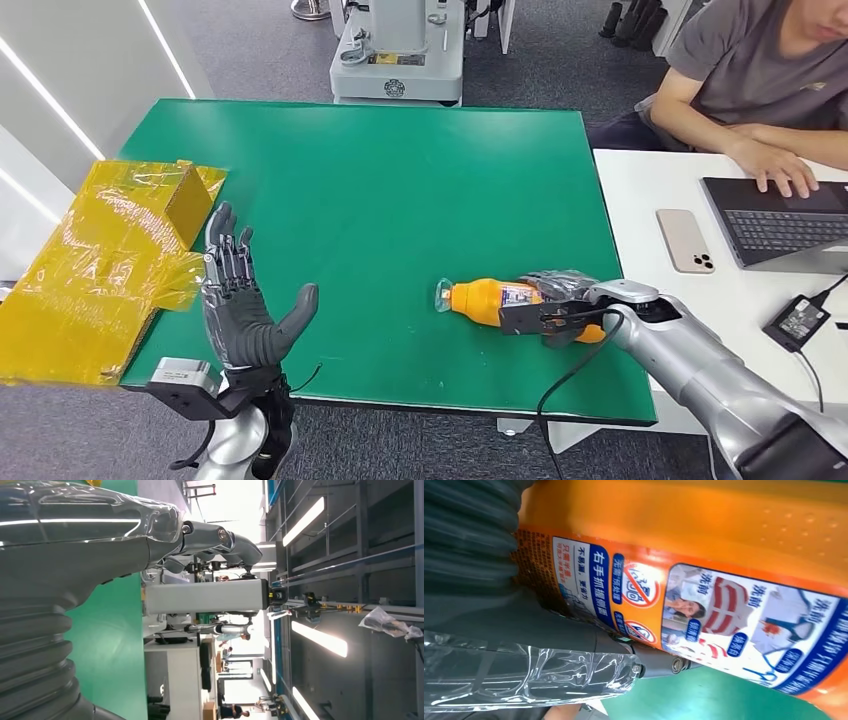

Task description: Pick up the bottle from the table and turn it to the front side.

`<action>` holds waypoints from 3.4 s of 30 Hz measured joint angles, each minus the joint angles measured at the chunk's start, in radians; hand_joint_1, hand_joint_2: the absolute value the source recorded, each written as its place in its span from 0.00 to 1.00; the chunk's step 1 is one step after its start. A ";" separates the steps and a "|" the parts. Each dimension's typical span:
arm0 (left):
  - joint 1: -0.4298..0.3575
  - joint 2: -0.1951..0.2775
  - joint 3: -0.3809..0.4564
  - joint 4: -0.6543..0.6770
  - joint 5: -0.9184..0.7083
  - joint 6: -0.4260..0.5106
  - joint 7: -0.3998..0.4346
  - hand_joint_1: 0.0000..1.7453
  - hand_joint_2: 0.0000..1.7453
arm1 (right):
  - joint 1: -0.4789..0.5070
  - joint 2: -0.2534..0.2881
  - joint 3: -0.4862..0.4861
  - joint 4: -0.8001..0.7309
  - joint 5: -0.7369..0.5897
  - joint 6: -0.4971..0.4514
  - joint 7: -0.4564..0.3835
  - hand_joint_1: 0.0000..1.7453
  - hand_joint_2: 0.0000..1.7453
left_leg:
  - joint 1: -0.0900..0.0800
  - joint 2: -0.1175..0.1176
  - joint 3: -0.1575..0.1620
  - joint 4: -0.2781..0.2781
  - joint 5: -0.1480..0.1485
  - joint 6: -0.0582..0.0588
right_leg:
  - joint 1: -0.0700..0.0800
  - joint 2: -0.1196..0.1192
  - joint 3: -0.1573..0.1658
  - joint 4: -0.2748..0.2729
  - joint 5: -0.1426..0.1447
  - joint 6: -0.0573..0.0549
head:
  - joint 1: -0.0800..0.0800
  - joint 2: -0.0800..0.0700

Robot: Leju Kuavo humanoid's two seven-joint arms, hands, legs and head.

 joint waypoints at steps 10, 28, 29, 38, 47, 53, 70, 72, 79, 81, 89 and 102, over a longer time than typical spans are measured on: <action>0.036 -0.001 0.008 -0.045 -0.003 0.029 -0.001 0.00 1.00 | -0.001 -0.012 0.016 -0.012 0.020 -0.012 0.027 0.11 1.00 | 0.000 0.000 0.000 0.000 0.000 0.000 | 0.000 0.000 0.000 0.000 0.000 0.000 | 0.000 0.000; 0.093 -0.001 0.031 -0.104 -0.032 0.038 -0.004 0.00 1.00 | -0.005 0.036 0.013 0.000 0.044 -0.171 -0.004 1.00 1.00 | 0.000 0.000 -0.001 -0.001 0.000 0.000 | 0.000 0.000 0.000 0.000 0.000 0.000 | 0.000 0.000; 0.096 -0.002 0.031 -0.106 -0.034 0.038 -0.006 0.00 1.00 | -0.005 0.041 0.010 0.002 0.046 -0.186 -0.008 1.00 1.00 | 0.000 0.000 -0.001 -0.001 0.000 0.000 | 0.000 0.000 0.000 0.000 0.000 0.000 | 0.000 0.000; 0.109 -0.003 0.031 -0.130 -0.049 0.035 -0.011 0.00 1.00 | 0.034 0.120 -0.069 -0.011 0.046 -0.403 -0.010 1.00 1.00 | 0.000 0.000 -0.001 -0.001 0.000 0.000 | 0.000 0.000 0.000 0.000 0.000 0.000 | 0.000 0.000; 0.108 -0.015 0.031 -0.140 -0.044 0.014 0.055 0.00 1.00 | 0.209 0.208 -0.257 -0.171 0.110 -0.785 -0.002 1.00 1.00 | 0.000 -0.001 -0.001 -0.001 0.000 0.000 | 0.000 -0.001 -0.001 0.000 -0.001 0.000 | 0.000 0.000; 0.070 -0.019 0.031 -0.108 -0.009 -0.030 0.100 0.00 1.00 | 0.345 0.240 -0.358 -0.291 0.164 -0.947 -0.081 1.00 1.00 | 0.000 -0.001 -0.001 -0.001 0.000 0.000 | 0.000 -0.001 -0.001 0.000 -0.001 0.000 | 0.000 0.000; -0.074 -0.012 0.012 0.045 0.129 -0.241 0.182 0.00 1.00 | 0.477 0.284 -0.411 -0.416 0.199 -1.030 -0.260 1.00 1.00 | 0.000 0.000 -0.001 -0.001 0.000 0.000 | 0.000 0.000 -0.001 0.000 -0.001 0.000 | 0.000 0.000; -0.098 -0.011 0.001 0.065 0.159 -0.276 0.194 0.00 1.00 | 0.490 0.287 -0.411 -0.424 0.208 -1.014 -0.270 1.00 1.00 | 0.000 0.000 -0.001 -0.001 0.000 0.000 | 0.000 0.000 -0.001 0.000 -0.001 0.000 | 0.000 0.000; -0.141 -0.004 -0.031 0.099 0.219 -0.363 0.216 0.00 1.00 | 0.479 0.314 -0.411 -0.406 0.219 -0.919 -0.293 1.00 1.00 | 0.000 0.001 -0.001 -0.001 0.000 -0.001 | 0.000 0.001 -0.002 0.000 -0.001 0.000 | 0.000 0.000; -0.146 -0.001 -0.042 0.101 0.224 -0.387 0.221 0.00 1.00 | 0.468 0.327 -0.408 -0.391 0.219 -0.899 -0.300 1.00 1.00 | 0.000 0.001 -0.001 -0.001 0.000 -0.001 | 0.000 0.001 -0.002 0.000 -0.001 0.000 | 0.000 0.000; -0.149 0.000 -0.055 0.109 0.228 -0.414 0.225 0.00 1.00 | 0.452 0.356 -0.405 -0.353 0.218 -0.887 -0.305 1.00 1.00 | 0.000 0.000 -0.001 -0.001 0.000 -0.001 | 0.000 0.001 -0.002 0.000 -0.001 0.000 | 0.000 0.000; -0.170 -0.001 -0.057 0.138 0.227 -0.433 0.231 0.00 1.00 | 0.449 0.382 -0.405 -0.343 0.219 -0.843 -0.286 1.00 1.00 | 0.000 0.000 -0.001 -0.001 0.000 -0.001 | 0.000 0.001 -0.002 0.000 -0.001 0.000 | 0.000 0.000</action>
